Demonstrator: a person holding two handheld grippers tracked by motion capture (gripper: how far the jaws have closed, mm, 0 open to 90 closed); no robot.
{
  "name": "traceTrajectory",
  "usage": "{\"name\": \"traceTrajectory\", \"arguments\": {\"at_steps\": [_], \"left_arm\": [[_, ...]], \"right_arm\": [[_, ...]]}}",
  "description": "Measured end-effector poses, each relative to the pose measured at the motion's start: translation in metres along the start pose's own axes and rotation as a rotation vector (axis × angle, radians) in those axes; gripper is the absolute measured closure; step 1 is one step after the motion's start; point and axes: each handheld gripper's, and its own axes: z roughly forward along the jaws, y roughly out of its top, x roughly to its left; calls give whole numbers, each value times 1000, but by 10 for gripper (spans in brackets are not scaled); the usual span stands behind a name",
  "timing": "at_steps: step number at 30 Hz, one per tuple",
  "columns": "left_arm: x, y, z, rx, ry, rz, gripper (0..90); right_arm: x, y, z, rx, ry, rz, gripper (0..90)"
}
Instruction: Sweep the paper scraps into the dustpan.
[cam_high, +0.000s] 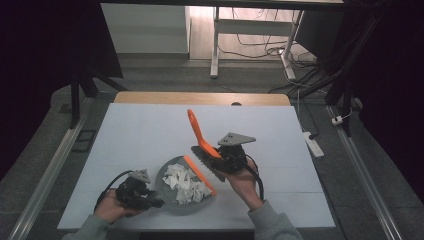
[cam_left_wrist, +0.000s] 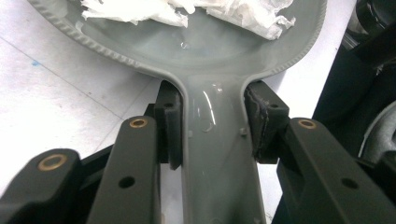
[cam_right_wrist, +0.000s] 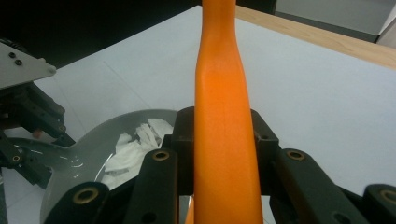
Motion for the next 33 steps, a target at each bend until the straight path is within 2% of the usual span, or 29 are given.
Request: {"name": "traceTrajectory", "arguments": {"at_steps": [8,18,33], "left_arm": [[-1,-1,-3,-39,34,-10,617],[-2,-2,-6,-82,56,-36,617],[-3,-4,-16,-157,81,-92,616]], "right_arm": [[-13,-4,-16,-9,-23,16,705],[-34,-10,-31,-16,-49,52,706],[-41,-21,-45,-16,-83,64,705]]}}
